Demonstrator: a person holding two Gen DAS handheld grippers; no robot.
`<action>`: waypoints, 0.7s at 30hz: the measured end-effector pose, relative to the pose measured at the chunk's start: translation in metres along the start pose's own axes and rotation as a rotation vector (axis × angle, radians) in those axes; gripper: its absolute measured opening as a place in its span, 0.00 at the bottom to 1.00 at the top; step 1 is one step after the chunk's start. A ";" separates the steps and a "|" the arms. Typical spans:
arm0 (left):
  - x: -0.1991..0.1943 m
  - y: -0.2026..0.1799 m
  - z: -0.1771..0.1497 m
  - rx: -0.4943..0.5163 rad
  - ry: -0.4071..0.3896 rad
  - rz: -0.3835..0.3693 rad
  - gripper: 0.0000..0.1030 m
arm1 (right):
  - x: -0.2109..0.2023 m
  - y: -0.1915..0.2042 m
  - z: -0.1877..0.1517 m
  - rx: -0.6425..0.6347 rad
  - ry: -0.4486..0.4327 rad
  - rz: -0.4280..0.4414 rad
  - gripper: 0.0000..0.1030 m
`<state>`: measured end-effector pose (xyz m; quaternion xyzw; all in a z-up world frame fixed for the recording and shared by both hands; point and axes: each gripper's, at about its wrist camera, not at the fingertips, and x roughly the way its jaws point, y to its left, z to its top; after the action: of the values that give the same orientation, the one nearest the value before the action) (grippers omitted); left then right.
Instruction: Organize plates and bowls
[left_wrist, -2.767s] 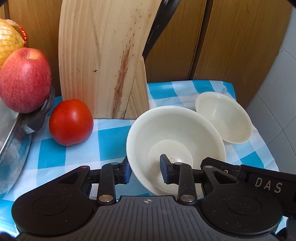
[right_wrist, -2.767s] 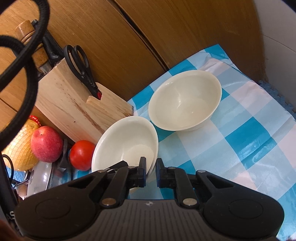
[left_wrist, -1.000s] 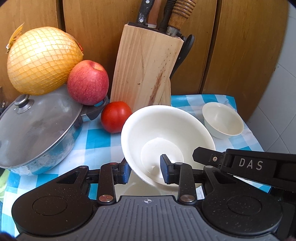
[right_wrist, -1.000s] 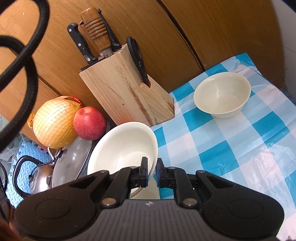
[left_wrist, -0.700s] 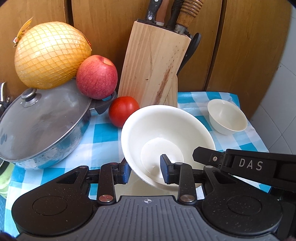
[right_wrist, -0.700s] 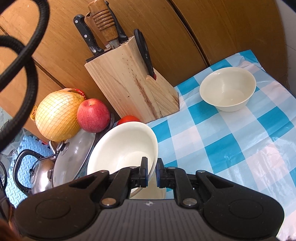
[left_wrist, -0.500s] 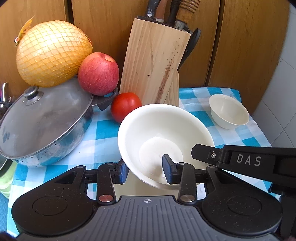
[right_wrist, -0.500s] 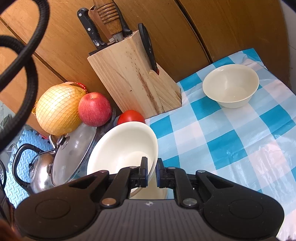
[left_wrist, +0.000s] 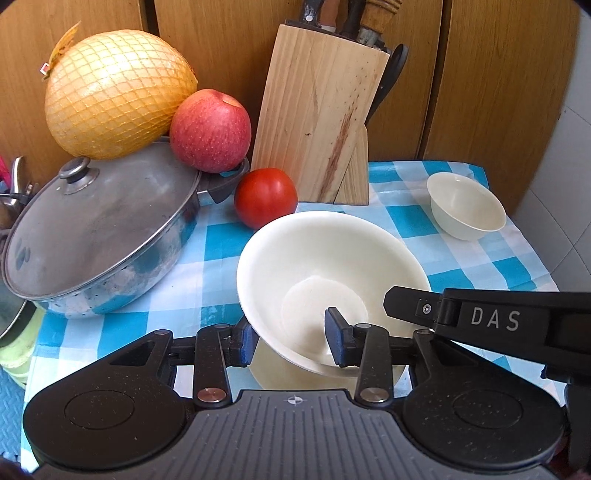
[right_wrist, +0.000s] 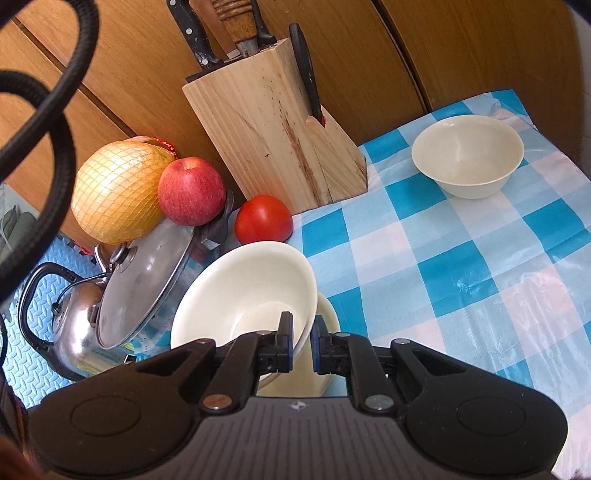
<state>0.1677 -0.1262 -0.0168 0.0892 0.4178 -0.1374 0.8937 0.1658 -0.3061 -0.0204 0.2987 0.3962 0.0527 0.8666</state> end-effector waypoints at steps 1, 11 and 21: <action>0.000 0.000 -0.001 0.003 0.004 -0.002 0.45 | 0.000 0.000 -0.001 0.000 0.003 -0.003 0.12; 0.003 -0.001 -0.008 0.021 0.032 0.008 0.45 | 0.002 0.002 -0.006 -0.016 0.038 -0.030 0.12; 0.008 0.003 -0.009 -0.001 0.065 -0.015 0.43 | 0.005 0.002 -0.006 -0.035 0.055 -0.053 0.12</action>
<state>0.1676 -0.1221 -0.0283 0.0902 0.4471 -0.1412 0.8786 0.1650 -0.2998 -0.0255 0.2712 0.4268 0.0451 0.8615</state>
